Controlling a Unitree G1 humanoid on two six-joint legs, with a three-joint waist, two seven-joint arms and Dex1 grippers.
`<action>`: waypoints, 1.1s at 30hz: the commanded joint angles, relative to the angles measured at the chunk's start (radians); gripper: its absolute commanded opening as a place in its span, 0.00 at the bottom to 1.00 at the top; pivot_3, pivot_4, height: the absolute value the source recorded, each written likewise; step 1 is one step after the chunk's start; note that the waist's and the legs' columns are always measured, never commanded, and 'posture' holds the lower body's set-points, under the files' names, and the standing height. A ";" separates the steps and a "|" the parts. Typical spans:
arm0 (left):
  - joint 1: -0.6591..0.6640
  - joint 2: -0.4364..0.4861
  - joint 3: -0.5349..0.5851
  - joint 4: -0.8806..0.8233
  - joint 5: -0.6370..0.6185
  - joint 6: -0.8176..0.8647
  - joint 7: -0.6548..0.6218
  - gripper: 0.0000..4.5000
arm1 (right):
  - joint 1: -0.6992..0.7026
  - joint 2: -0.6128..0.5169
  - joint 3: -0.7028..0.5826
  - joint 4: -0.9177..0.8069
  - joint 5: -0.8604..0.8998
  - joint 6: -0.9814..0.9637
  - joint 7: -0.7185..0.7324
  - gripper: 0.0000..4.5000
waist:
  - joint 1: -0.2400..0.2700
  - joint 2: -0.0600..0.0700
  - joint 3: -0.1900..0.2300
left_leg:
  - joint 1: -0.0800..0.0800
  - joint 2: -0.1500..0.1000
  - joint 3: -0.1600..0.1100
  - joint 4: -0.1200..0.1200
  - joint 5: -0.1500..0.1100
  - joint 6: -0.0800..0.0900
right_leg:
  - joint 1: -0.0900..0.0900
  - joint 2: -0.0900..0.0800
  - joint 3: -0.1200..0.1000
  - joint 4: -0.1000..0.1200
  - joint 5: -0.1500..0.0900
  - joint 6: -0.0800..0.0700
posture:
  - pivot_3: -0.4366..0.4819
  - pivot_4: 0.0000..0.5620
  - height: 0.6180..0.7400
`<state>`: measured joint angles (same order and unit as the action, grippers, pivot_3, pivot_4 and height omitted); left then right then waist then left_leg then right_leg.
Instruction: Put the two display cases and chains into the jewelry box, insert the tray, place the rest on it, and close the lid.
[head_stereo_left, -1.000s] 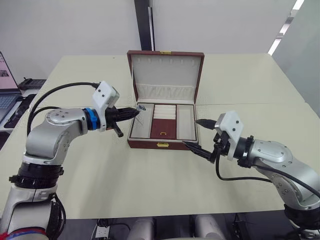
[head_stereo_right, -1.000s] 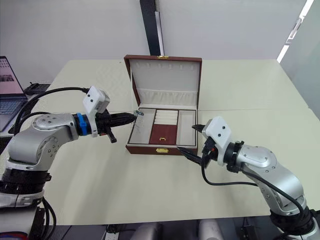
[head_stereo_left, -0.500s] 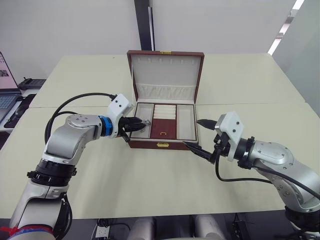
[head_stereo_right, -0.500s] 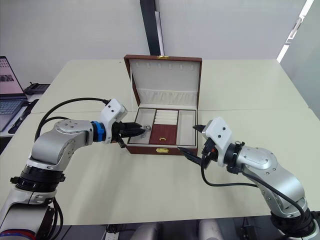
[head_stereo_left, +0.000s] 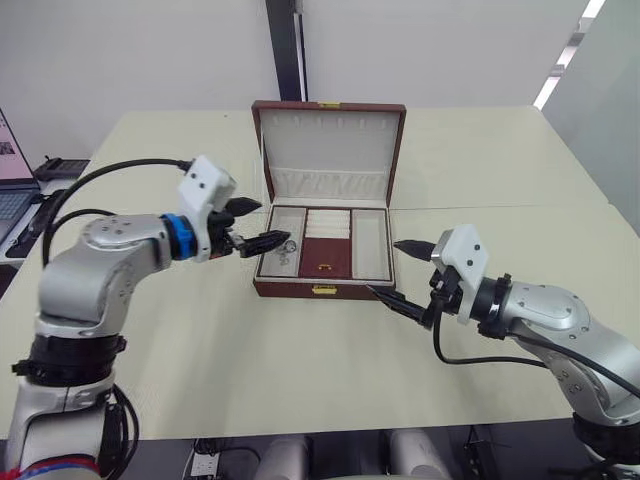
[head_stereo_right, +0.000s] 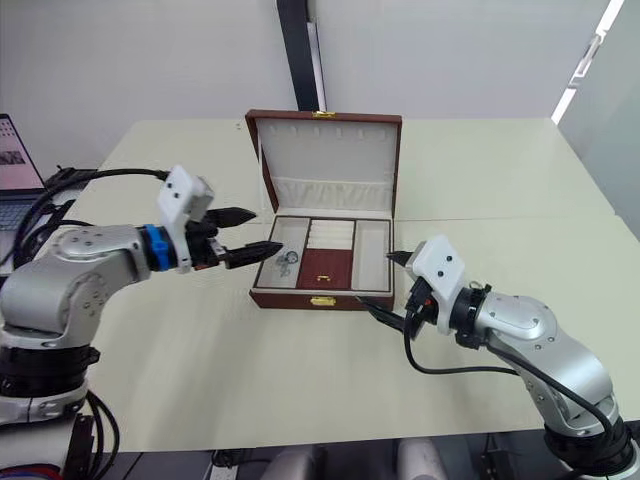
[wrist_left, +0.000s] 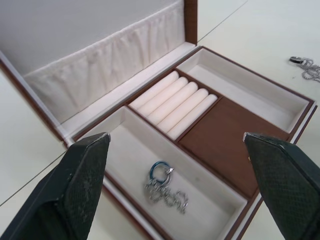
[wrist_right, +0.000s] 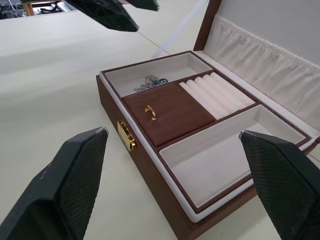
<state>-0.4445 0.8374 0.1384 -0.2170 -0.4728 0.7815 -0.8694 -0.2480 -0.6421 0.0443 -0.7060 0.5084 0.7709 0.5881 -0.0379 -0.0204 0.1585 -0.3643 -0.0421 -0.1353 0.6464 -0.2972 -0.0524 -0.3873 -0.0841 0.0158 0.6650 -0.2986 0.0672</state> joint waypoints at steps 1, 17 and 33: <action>0.082 0.033 0.113 0.031 0.018 -0.094 -0.010 0.99 | 0.012 -0.041 -0.096 -0.036 0.028 -0.040 0.037 1.00 | 0.005 0.000 0.000 | 0.000 0.000 0.000 0.000 0.000 0.000 | 0.000 0.000 0.000 0.000 0.000 0.000 | 0.48 0.27 1.00; 0.425 -0.046 0.326 0.289 0.088 -0.480 0.043 0.99 | 0.502 -0.172 -0.622 0.187 -0.086 -0.298 0.224 1.00 | 0.012 0.000 0.000 | 0.000 0.000 0.002 0.000 -0.002 0.004 | 0.002 -0.002 -0.001 -0.001 0.000 0.000 | 0.48 0.27 1.00; 0.539 -0.032 0.349 0.182 0.048 -0.382 0.065 0.99 | 0.756 -0.090 -0.676 0.271 -0.162 -0.434 0.247 1.00 | 0.009 0.001 0.000 | 0.002 0.001 0.002 0.000 -0.002 0.004 | 0.004 -0.001 0.000 0.000 0.000 0.000 | 0.48 0.27 1.00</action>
<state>0.0980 0.7878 0.4500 -0.0029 -0.4145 0.3921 -0.8145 0.5099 -0.7310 -0.6081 -0.4209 0.3396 0.3570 0.8356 -0.0287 -0.0199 0.1580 -0.3621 -0.0411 -0.1334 0.6463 -0.2997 -0.0481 -0.3834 -0.0855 0.0158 0.6646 -0.2987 0.0672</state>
